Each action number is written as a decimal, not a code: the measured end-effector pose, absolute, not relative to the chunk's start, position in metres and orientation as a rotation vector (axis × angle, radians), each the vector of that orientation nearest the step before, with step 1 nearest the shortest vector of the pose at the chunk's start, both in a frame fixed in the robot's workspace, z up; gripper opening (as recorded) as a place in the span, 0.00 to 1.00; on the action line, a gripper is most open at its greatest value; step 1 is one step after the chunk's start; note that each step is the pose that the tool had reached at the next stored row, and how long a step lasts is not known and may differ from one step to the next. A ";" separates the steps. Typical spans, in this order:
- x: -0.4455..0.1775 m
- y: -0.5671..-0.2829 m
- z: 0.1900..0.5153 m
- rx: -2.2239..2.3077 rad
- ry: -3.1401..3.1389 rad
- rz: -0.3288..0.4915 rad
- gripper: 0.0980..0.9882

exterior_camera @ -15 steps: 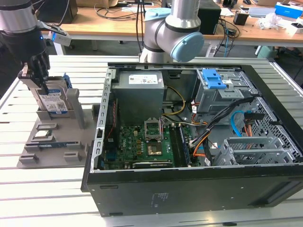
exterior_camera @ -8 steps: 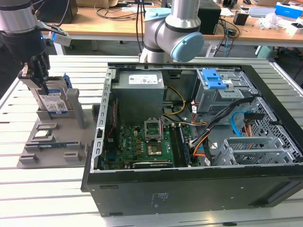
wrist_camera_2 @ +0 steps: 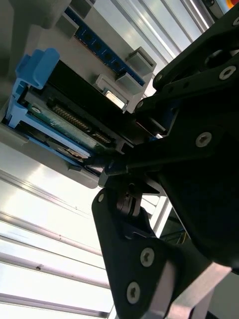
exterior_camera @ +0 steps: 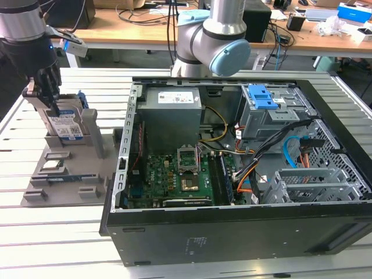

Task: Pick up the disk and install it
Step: 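Pick up the disk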

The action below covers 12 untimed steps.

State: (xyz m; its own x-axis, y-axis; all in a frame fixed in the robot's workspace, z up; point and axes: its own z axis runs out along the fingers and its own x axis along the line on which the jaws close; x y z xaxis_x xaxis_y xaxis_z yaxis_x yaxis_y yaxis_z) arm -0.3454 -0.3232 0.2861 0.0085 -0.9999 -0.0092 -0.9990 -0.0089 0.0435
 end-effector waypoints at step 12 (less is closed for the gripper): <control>-0.345 -0.323 0.286 2.214 -2.195 -0.058 0.30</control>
State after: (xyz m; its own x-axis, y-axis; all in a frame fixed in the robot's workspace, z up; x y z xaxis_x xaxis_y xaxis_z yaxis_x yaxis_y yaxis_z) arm -0.3453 -0.3232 0.2863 0.0085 -0.9999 -0.0094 -0.9990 -0.0089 0.0429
